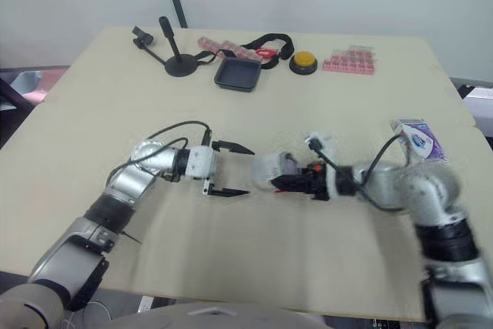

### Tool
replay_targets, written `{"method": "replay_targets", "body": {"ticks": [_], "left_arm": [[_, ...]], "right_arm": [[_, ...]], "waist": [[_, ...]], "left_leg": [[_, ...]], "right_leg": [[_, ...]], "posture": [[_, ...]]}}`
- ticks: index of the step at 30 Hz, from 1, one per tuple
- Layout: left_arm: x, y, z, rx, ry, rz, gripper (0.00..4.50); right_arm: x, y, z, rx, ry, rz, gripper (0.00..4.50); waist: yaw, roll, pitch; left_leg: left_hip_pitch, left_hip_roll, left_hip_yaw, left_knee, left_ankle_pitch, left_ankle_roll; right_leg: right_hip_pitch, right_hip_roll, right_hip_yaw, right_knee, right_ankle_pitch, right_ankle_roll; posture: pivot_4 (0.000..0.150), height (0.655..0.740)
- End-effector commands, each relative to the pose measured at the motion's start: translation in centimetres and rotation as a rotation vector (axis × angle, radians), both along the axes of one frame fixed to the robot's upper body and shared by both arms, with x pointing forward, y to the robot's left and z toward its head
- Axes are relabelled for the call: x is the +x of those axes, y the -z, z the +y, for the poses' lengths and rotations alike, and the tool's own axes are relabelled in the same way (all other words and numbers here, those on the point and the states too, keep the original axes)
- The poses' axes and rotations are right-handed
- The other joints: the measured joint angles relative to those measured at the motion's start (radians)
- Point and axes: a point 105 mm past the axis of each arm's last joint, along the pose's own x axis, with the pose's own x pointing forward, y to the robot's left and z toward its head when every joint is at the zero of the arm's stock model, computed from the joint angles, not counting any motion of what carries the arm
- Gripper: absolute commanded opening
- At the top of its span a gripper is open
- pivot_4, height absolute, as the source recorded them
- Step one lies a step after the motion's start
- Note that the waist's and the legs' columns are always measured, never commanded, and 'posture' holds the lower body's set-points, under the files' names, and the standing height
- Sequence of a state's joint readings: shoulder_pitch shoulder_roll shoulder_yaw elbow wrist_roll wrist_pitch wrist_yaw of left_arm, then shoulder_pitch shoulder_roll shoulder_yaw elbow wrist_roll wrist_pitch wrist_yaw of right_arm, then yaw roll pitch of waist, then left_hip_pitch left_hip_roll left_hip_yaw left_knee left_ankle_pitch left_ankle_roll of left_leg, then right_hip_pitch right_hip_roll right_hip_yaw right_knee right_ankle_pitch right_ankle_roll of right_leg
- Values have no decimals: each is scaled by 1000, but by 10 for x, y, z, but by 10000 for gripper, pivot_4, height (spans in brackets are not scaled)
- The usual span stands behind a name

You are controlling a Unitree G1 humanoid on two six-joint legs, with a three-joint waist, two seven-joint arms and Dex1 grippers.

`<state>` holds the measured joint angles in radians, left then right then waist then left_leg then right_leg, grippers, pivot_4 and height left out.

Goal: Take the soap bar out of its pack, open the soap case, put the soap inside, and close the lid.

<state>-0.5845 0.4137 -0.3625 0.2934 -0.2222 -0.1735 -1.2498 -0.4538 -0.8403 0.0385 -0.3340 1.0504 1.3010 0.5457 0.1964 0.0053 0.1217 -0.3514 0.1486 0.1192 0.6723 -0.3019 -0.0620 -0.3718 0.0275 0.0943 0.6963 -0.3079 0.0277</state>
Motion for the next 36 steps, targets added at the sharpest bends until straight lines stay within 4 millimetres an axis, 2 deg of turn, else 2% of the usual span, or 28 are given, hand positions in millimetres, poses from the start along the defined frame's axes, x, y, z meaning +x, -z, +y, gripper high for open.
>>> {"method": "replay_targets", "body": {"ticks": [1,2,4,7,11,14,16,26,36], "left_arm": [[6,-39,-9,-80,-16,143,44950],[6,-43,-11,-82,-16,167,44950],[2,-47,-17,-66,-3,224,44950],[-8,-47,-29,-14,20,236,44950],[-26,-46,-45,2,90,175,44950],[-28,-31,-54,13,72,119,44950],[-25,-27,-57,0,38,105,44950],[-5,-25,-55,-55,-90,134,44950],[-8,-30,-59,-97,-65,162,44950]], "right_arm": [[-3,-24,1,-218,-183,-169,21064],[-4,-25,0,-272,-214,-189,21064],[-5,-28,1,-397,-300,-242,21064],[-5,-27,6,-561,-415,-304,21064],[1,-22,13,-702,-500,-332,21064],[8,-18,19,-759,-535,-335,21064],[11,-17,21,-780,-546,-335,21064],[15,-22,32,-805,-589,-386,21064],[16,-29,44,-808,-655,-460,21064]], "waist": [[-6,0,0],[-8,-1,0],[-11,-1,0],[-12,0,0],[-13,-1,1],[-16,0,0],[-21,0,0],[-37,0,0],[-40,0,0]], "left_leg": [[-1,0,0,0,0,0],[-7,2,0,0,0,-1],[-8,5,0,2,-1,-2],[-9,7,0,7,-6,0],[-11,13,-1,23,-8,3],[-17,13,1,23,-8,1],[-24,14,2,24,-8,0],[-19,17,4,30,-8,0],[-17,17,5,30,-8,0]], "right_leg": [[-1,1,3,0,0,0],[2,5,5,-3,0,0],[8,11,8,-10,0,0],[6,11,5,-7,0,0],[-19,8,5,37,0,0],[-20,12,11,30,0,0],[-18,16,15,22,0,0],[-19,13,16,26,0,-1],[-21,13,17,32,0,-1]], "posture": [[1500,7400],[1500,7400],[1500,7400],[1500,7400],[1500,7400],[1500,7400],[1500,7400],[1500,7400],[1500,7400]]}}
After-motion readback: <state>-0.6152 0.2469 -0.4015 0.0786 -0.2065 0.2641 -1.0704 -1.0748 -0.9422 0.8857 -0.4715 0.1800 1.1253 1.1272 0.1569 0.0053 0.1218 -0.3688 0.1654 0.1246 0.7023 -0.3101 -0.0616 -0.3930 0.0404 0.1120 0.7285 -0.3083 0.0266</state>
